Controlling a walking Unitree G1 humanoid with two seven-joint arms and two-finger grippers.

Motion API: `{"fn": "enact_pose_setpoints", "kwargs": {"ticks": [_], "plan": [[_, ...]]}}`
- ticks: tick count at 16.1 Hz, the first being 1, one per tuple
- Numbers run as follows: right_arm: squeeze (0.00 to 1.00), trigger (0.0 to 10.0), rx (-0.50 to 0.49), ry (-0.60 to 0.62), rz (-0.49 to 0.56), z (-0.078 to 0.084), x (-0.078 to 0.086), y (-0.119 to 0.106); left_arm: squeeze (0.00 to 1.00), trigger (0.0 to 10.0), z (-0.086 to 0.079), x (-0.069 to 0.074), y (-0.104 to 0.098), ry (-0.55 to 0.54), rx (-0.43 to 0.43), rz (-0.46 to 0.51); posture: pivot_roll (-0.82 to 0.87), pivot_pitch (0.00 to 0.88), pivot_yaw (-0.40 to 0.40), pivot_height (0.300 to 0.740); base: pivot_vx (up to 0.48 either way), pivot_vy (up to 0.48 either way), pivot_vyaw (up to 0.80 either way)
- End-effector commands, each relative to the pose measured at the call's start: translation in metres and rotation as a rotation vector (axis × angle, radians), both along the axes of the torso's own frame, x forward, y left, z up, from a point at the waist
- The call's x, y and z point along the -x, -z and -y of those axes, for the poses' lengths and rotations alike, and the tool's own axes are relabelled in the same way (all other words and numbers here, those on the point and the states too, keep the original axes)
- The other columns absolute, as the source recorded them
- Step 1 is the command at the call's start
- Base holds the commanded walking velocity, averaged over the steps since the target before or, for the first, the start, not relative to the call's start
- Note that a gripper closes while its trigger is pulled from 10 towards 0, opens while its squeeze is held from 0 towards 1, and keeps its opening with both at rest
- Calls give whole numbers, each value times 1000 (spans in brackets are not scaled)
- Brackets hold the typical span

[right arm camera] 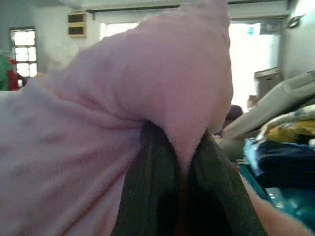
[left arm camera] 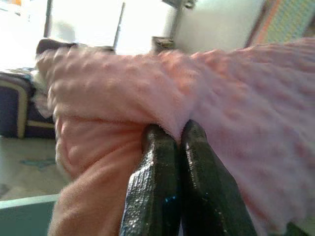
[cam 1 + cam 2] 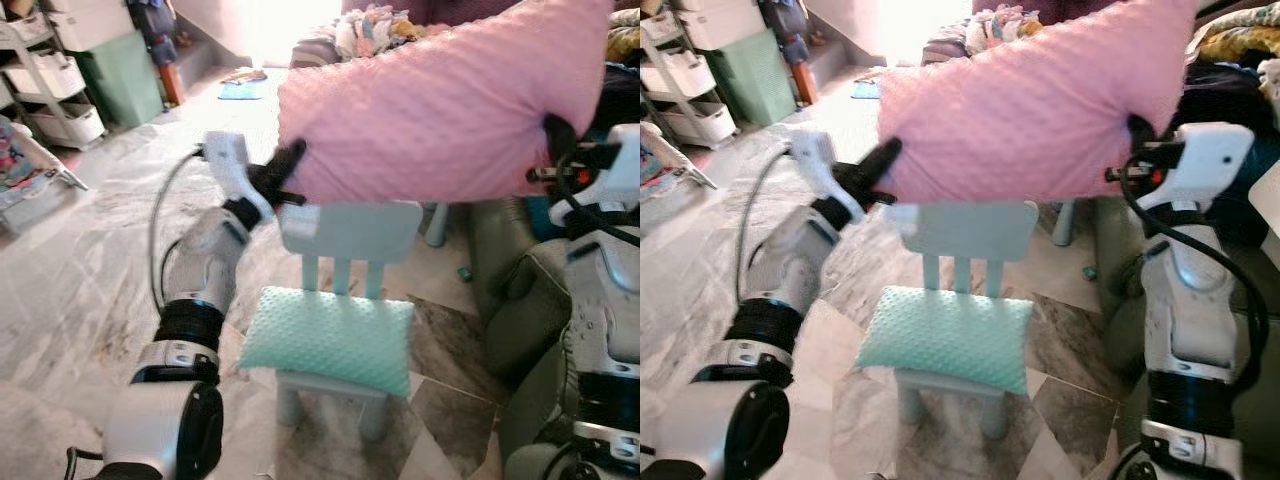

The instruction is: Move the pillow to the sofa

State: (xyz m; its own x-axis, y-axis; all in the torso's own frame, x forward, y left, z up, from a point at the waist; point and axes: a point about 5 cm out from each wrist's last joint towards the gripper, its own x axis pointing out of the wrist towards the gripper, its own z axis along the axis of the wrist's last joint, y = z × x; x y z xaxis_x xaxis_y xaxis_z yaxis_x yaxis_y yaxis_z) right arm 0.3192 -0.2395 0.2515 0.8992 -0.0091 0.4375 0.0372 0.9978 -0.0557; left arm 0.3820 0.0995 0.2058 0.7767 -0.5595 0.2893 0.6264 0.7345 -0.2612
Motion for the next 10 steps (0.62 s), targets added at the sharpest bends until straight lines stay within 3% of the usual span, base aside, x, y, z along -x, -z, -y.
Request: {"fn": "enact_pose_setpoints", "kwargs": {"ticks": [1,2,5,6,9,10], "plan": [[0,0,21,37,12,2,8,-3,0,0,3,5,-2,44,-44,31,-213,0,80,740,0,0,0],[0,0,49,56,-4,1,15,2,0,0,4,12,6,84,-64,13,-212,0,72,740,0,0,0],[0,0,-48,153,-29,10,24,13,0,0,1,23,25,88,-76,-31,-194,0,51,740,0,0,0],[0,0,-79,164,-60,9,30,26,0,0,-1,25,30,67,-71,-44,-192,0,45,740,0,0,0],[0,0,-182,169,-148,-2,40,54,0,0,-10,32,40,-7,-78,-70,-188,12,31,740,0,0,0],[0,0,-172,165,-161,-6,41,58,0,0,-13,31,43,-28,-76,-85,-187,14,28,740,0,0,0]]}}
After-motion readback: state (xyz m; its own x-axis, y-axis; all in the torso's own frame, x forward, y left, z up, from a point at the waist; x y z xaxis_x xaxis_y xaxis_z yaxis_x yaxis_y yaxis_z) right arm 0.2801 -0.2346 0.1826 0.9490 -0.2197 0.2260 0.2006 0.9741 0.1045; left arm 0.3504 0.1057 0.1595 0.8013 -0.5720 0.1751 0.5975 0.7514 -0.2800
